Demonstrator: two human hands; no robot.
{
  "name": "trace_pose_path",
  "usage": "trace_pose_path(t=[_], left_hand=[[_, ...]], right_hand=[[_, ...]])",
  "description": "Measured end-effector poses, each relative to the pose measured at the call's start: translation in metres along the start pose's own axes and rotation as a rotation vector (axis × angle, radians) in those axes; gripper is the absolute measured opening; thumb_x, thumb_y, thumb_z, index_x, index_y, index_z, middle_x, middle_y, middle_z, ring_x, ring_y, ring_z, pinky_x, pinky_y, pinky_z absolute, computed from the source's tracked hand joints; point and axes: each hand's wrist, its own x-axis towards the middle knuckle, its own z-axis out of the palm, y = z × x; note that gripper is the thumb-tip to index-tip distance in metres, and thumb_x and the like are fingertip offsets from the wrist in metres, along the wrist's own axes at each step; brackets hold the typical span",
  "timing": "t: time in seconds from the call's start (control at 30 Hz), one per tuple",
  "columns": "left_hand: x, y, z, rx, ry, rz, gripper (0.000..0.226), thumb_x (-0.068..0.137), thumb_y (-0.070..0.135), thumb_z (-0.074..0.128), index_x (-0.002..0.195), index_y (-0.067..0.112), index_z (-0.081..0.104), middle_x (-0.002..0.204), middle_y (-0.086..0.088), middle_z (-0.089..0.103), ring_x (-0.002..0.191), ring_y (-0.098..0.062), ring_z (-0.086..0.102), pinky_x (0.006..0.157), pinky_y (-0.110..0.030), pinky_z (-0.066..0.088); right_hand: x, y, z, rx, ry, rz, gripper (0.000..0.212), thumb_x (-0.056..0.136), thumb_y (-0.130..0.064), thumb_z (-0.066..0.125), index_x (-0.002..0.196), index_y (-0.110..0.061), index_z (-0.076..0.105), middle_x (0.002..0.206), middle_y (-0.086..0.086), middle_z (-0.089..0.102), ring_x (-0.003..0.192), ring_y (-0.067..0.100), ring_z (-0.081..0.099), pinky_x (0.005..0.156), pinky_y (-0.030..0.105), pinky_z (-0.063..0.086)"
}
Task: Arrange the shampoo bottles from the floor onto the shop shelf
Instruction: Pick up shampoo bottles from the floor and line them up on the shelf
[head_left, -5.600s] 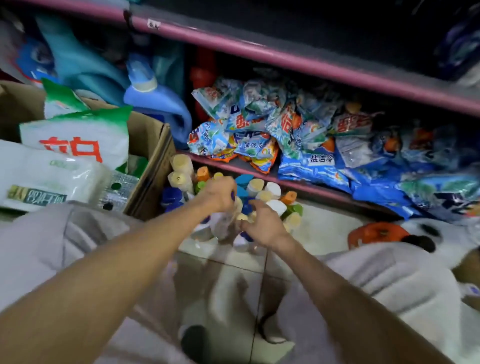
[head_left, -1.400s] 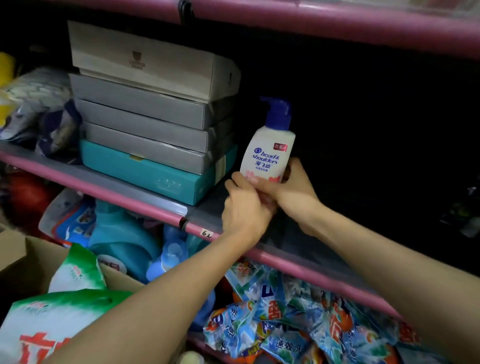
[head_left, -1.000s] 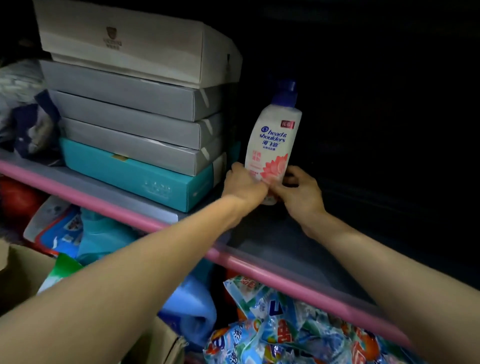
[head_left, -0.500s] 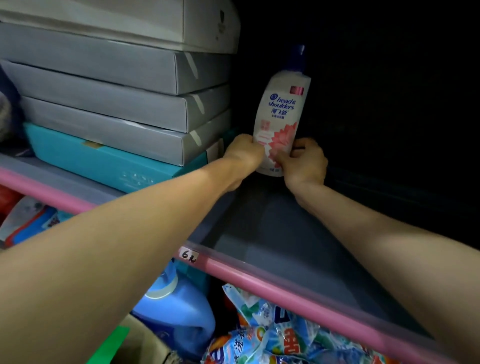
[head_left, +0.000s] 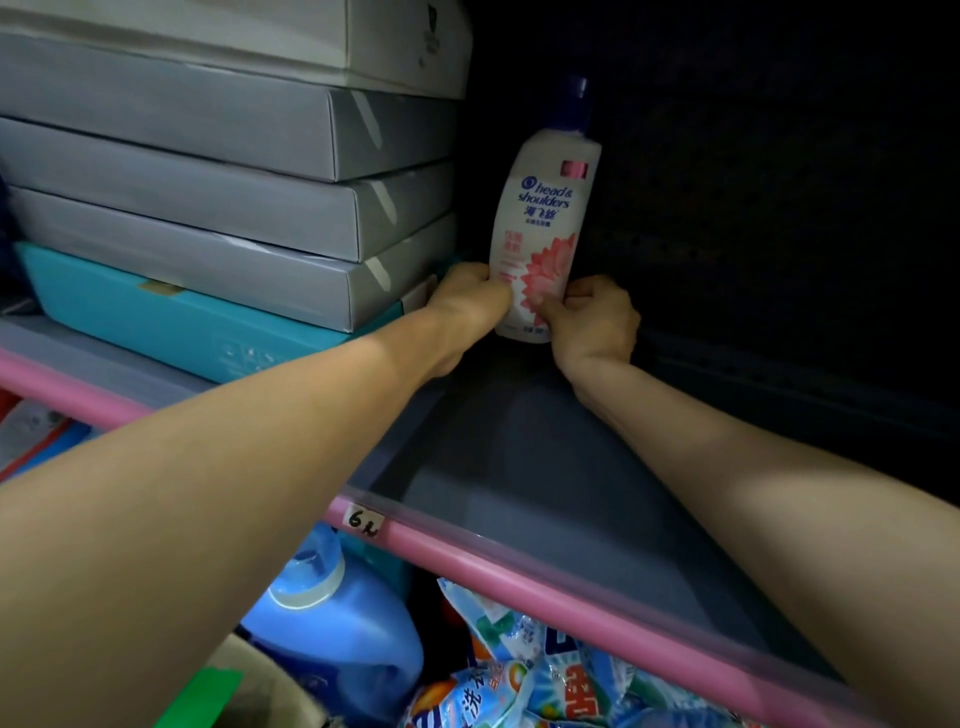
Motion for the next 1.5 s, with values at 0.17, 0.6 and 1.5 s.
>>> trace_pose_path(t=[0.17,0.6,1.5], left_hand=[[-0.008,-0.002,-0.009,0.041,-0.051,-0.007,0.053,0.089,0.002,0.049,0.14,0.011,0.042,0.138,-0.009,0.051,0.123,-0.021,0.05,0.1,-0.025,0.042],[-0.192,0.042,-0.051,-0.046,-0.125,0.038,0.037,0.086,0.001,0.053,0.115,0.021,0.064,0.11,0.003,0.067,0.106,-0.009,0.058,0.082,-0.024,0.05],[-0.444,-0.217,0.029,0.656,-0.492,-0.355,0.044,0.092,0.022,0.053,0.135,0.022,0.045,0.131,-0.008,0.053,0.117,-0.028,0.052,0.097,-0.041,0.044]], right_hand=[[-0.008,-0.006,-0.009,-0.104,-0.095,0.009,0.039,0.09,-0.03,0.064,0.12,-0.006,0.055,0.118,0.01,0.062,0.101,0.021,0.06,0.073,0.026,0.047],[-0.162,-0.082,-0.133,0.168,-0.318,0.14,0.02,0.088,-0.015,0.064,0.108,-0.014,0.062,0.098,0.006,0.066,0.091,0.021,0.066,0.088,0.041,0.056],[-0.461,0.176,-0.188,-0.536,-0.898,0.514,0.031,0.088,-0.017,0.06,0.119,-0.011,0.059,0.115,0.009,0.064,0.107,0.024,0.059,0.092,0.031,0.048]])
